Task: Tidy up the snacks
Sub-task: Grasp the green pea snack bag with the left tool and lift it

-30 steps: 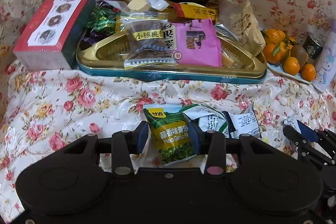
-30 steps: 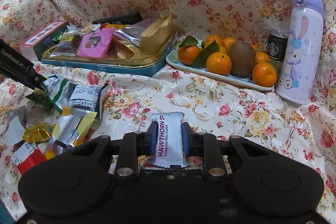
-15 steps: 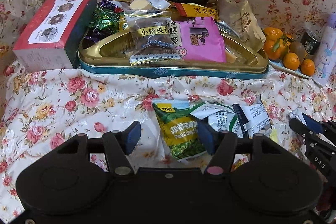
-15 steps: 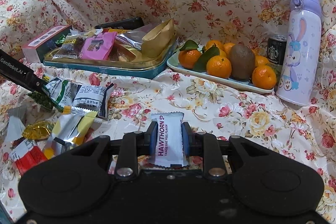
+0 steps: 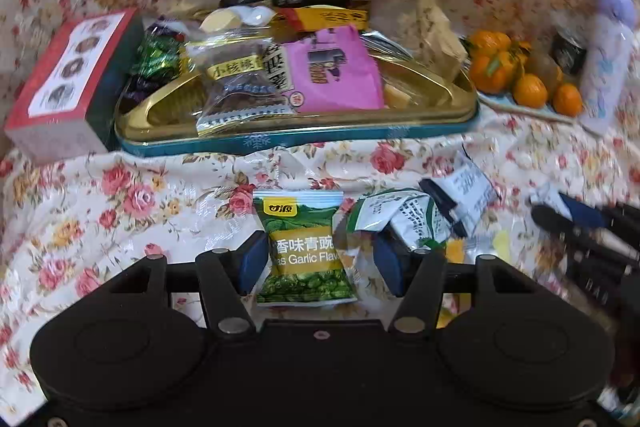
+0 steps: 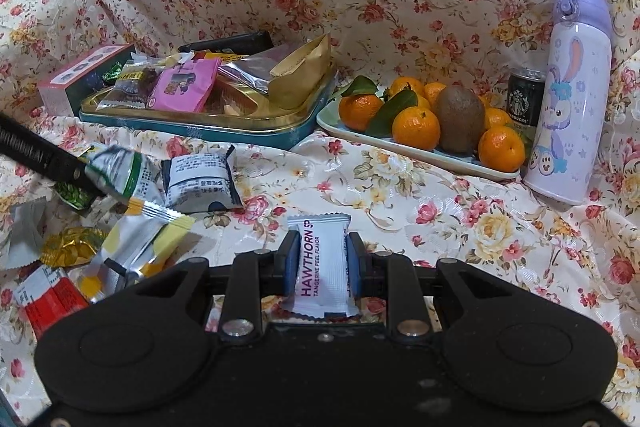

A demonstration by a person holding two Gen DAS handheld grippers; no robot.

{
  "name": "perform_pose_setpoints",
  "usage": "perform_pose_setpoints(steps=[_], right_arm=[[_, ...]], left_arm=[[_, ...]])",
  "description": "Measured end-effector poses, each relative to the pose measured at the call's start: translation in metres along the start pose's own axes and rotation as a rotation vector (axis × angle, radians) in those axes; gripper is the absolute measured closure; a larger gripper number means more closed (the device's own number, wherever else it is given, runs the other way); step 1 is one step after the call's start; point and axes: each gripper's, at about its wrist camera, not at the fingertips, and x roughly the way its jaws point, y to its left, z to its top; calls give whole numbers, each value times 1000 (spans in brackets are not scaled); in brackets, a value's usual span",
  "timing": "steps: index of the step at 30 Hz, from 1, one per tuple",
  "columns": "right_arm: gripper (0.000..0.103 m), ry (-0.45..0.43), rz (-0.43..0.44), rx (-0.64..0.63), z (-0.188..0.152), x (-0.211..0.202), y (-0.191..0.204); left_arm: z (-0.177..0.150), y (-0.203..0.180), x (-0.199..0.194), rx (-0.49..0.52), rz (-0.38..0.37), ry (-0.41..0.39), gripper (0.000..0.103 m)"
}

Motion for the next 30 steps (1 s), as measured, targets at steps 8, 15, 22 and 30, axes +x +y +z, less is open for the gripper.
perform_pose_setpoints(steps=[8,15,22,30], right_arm=[[79,-5,0,-5,0,1,0],[79,-6,1,-7,0,0,0],[79,-7,0,-8,0,1,0],[80,-8,2,-5,0,0,-1]], left_arm=[[1,2,11,-4,77,24,41],[5,10,12,-28,81,20,56],[2,12,2,-46,74,-2,61],[-3,12,-50,-105,61,-72,62]])
